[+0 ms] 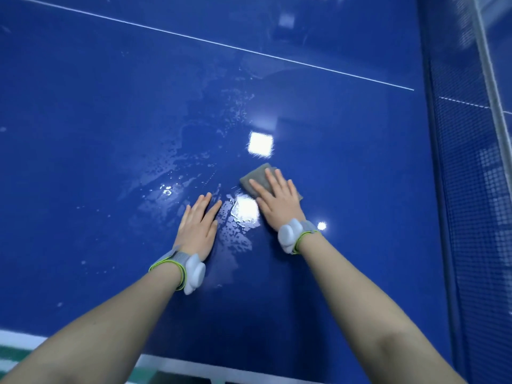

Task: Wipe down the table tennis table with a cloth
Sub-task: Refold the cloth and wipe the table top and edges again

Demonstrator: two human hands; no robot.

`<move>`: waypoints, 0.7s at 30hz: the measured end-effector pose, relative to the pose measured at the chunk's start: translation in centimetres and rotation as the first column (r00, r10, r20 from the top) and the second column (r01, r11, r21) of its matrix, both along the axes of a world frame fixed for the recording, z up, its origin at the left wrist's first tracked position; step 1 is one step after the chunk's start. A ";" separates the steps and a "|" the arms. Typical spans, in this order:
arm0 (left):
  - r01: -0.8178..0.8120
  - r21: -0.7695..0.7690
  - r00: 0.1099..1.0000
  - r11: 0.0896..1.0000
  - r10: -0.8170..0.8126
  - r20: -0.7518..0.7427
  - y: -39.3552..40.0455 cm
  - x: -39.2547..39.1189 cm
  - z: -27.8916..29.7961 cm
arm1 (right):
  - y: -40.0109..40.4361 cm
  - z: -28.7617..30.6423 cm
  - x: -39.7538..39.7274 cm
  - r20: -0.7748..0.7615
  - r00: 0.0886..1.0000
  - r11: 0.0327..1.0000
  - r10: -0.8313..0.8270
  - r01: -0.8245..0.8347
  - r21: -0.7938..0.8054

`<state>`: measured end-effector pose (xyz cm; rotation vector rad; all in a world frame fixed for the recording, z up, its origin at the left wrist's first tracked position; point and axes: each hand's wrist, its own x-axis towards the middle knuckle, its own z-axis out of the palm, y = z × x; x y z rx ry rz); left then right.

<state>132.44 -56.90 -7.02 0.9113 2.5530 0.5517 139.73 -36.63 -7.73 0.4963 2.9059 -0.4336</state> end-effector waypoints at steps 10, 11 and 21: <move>0.007 -0.011 1.000 1.000 -0.007 -0.008 -3.7 1.6 -0.1 | -8.4 0.3 0.8 0.083 0.976 0.980 -0.200 0.201 -0.002; 0.007 -0.016 1.000 1.000 -0.007 -0.004 -3.9 1.8 -0.1 | -9.3 0.2 1.4 0.093 0.985 0.989 -0.145 0.147 -0.019; 0.034 -0.019 0.999 0.999 -0.033 0.027 -7.4 3.0 0.4 | -7.7 0.2 5.5 0.088 0.903 0.907 -0.420 0.422 0.003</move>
